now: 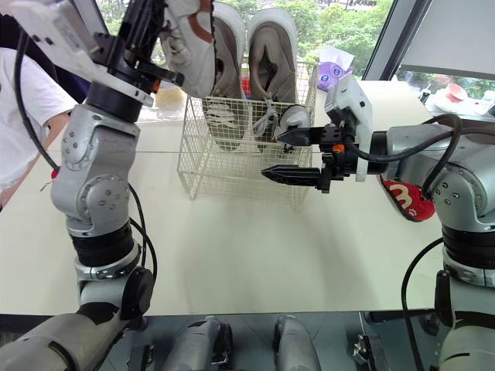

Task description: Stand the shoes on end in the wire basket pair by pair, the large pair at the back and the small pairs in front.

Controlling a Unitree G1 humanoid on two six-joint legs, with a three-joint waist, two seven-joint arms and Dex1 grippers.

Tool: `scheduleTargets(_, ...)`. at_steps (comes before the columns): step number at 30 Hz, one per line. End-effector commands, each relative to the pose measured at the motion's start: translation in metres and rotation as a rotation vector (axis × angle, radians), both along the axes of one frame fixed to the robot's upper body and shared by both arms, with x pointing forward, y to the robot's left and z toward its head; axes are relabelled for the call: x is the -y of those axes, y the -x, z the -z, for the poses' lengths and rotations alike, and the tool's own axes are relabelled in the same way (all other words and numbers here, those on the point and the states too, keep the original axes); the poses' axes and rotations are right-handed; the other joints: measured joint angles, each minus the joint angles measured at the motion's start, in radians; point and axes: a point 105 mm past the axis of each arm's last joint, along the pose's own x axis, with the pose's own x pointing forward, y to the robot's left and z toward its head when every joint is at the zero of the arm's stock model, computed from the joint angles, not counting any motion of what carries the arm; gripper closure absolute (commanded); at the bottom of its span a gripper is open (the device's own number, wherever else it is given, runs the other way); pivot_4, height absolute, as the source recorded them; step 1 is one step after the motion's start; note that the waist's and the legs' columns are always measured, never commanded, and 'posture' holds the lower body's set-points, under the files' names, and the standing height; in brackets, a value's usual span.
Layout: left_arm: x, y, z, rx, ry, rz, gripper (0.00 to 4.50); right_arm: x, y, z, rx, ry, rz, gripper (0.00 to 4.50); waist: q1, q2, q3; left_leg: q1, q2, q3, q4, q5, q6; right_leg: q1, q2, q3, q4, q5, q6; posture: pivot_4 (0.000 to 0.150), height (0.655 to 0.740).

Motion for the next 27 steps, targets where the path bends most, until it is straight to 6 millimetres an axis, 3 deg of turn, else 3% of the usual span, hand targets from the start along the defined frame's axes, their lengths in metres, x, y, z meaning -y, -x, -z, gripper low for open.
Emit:
scheduleTargets(1, 0.01, -0.001, 0.005, 0.057, -0.013, -0.022, 4.47, 0.005, 0.006, -0.011, 0.043, -0.003, 0.023, 0.0, 0.001, 0.0, 0.0, 0.0, 0.0, 0.0, 0.0, 0.0, 0.0, 0.0, 0.0, 0.0, 0.0, 0.0, 0.0, 0.15, 0.74)
scheduleTargets(10, 0.03, -0.035, 0.051, 0.042, -0.004, -0.095, 4.47, 0.017, 0.018, -0.012, 0.014, 0.015, 0.085, 0.0, 0.003, 0.0, 0.0, -0.002, -0.001, 0.0, 0.001, 0.0, 0.002, -0.001, -0.001, 0.0, -0.001, 0.0, 0.0, 0.15, 0.74)
scheduleTargets(17, 0.041, -0.064, 0.118, -0.095, -0.066, -0.127, 4.47, 0.024, 0.027, -0.014, 0.011, 0.02, 0.135, 0.0, 0.002, 0.001, -0.001, -0.001, -0.001, 0.0, 0.001, -0.001, 0.002, 0.0, -0.002, -0.001, -0.001, 0.0, -0.001, 0.15, 0.74)
scheduleTargets(22, 0.039, -0.062, 0.135, -0.194, -0.056, -0.1, 4.47, 0.027, 0.027, -0.013, 0.01, 0.013, 0.158, 0.0, 0.001, 0.001, -0.001, -0.002, 0.0, 0.0, 0.001, -0.001, 0.003, -0.002, -0.002, -0.001, -0.001, 0.001, -0.001, 0.15, 0.74)
scheduleTargets(27, 0.024, -0.059, 0.137, -0.249, -0.032, -0.133, 4.47, 0.025, 0.022, -0.011, 0.014, -0.004, 0.157, 0.0, 0.001, 0.001, -0.001, -0.002, 0.0, 0.0, 0.001, -0.001, 0.003, -0.002, -0.002, -0.001, -0.001, 0.001, -0.001, 0.15, 0.74)
